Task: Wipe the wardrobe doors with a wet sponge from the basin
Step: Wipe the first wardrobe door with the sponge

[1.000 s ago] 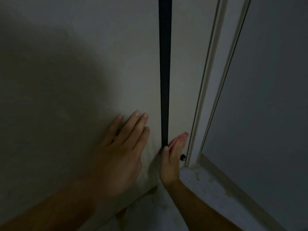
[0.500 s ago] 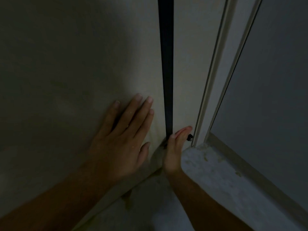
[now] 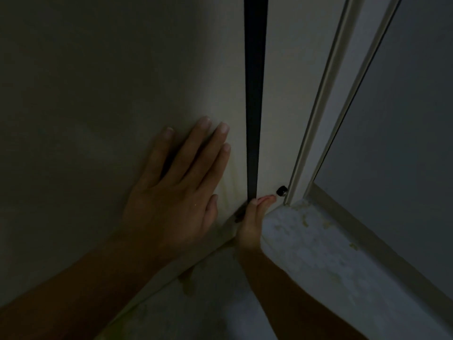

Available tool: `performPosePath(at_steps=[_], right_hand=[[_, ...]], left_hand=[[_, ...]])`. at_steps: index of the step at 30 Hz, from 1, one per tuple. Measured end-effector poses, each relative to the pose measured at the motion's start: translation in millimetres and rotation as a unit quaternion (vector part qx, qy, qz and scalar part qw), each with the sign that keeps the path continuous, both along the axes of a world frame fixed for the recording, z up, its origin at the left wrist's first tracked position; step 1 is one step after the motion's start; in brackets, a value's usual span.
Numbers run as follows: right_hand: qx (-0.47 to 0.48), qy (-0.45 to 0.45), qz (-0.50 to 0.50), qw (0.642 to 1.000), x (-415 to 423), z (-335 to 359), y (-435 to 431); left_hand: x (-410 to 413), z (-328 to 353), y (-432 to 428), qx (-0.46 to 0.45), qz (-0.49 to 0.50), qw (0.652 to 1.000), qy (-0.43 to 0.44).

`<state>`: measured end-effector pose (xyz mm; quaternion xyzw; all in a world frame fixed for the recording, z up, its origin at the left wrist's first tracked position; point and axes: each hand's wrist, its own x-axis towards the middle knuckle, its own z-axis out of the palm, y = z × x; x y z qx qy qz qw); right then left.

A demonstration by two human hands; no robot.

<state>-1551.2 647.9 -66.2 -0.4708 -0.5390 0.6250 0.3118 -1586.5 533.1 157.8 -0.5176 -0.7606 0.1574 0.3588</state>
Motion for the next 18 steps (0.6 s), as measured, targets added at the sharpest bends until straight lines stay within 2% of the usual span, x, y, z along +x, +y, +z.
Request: performPosePath(at_steps=[3,7,9,10,12,15,17,18], right_hand=[[-0.028,0.043,0.073,0.996,1,-10,-10],[-0.025,-0.072,-0.012,0.997,9,-20,41],[-0.013,-0.057,-0.012,0.998,9,-19,54],[-0.042,-0.036,0.014,0.998,6,-19,53],[-0.074,-0.057,0.032,0.995,8,-16,36],[-0.044,-0.086,0.011,0.995,13,0,4],[0.029,-0.034,0.035,0.998,12,32,-8],[0.105,0.014,0.045,0.993,11,51,-11]], left_hand=[[0,-1,0,0.008,-0.007,1.0,-0.004],[-1,-1,-1,0.009,-0.012,1.0,-0.006],[0,-1,-1,0.011,-0.013,1.0,-0.005],[0,-1,-1,0.01,-0.018,1.0,-0.008],[0,1,-2,0.007,-0.032,0.999,-0.018],[-1,7,-7,0.013,-0.071,0.995,-0.062],[0,14,-14,0.022,-0.096,0.99,-0.097],[2,17,-19,0.027,-0.101,0.989,-0.106]])
